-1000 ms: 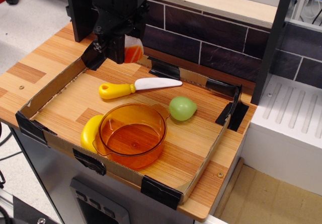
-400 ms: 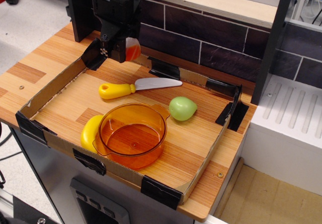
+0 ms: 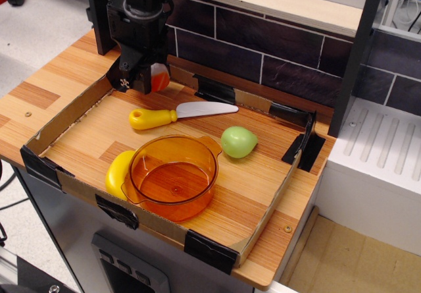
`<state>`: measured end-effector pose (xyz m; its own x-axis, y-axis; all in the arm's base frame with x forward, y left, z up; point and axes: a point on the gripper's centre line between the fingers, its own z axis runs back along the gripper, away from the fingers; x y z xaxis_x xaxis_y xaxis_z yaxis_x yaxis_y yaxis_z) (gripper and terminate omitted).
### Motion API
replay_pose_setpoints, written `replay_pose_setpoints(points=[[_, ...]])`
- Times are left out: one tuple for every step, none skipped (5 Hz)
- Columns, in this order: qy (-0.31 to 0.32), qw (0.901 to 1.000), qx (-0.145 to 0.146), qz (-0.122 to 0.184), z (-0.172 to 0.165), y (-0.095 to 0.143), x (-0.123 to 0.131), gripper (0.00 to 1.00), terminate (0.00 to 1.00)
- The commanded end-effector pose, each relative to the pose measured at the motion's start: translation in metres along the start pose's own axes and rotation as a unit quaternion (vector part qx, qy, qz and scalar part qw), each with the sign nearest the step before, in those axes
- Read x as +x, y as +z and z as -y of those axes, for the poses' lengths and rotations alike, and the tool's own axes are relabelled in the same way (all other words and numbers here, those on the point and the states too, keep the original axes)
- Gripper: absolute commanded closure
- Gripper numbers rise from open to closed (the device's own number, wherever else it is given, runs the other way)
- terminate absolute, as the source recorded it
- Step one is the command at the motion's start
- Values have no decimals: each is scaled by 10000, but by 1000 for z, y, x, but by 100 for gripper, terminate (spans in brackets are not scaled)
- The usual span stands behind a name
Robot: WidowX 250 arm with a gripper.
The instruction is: Take sushi out of pot
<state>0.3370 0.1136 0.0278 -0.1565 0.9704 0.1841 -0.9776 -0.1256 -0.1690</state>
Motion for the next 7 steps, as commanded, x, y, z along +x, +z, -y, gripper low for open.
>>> replay_pose_setpoints(points=[[163,9997,-182,83,16,9,18,100,0],[266,9996,-23,134,19,8,23,0,0],[316,9993,129,132,20,6,29,0,0],[266,9994,166,169,18,6,34,0,0],[296,9995,84,64,17,20,37,0,0],[196,9997,-91,-76,12,42,37,0,0],[-54,9983,-414,-409,3,82,33,0,100]])
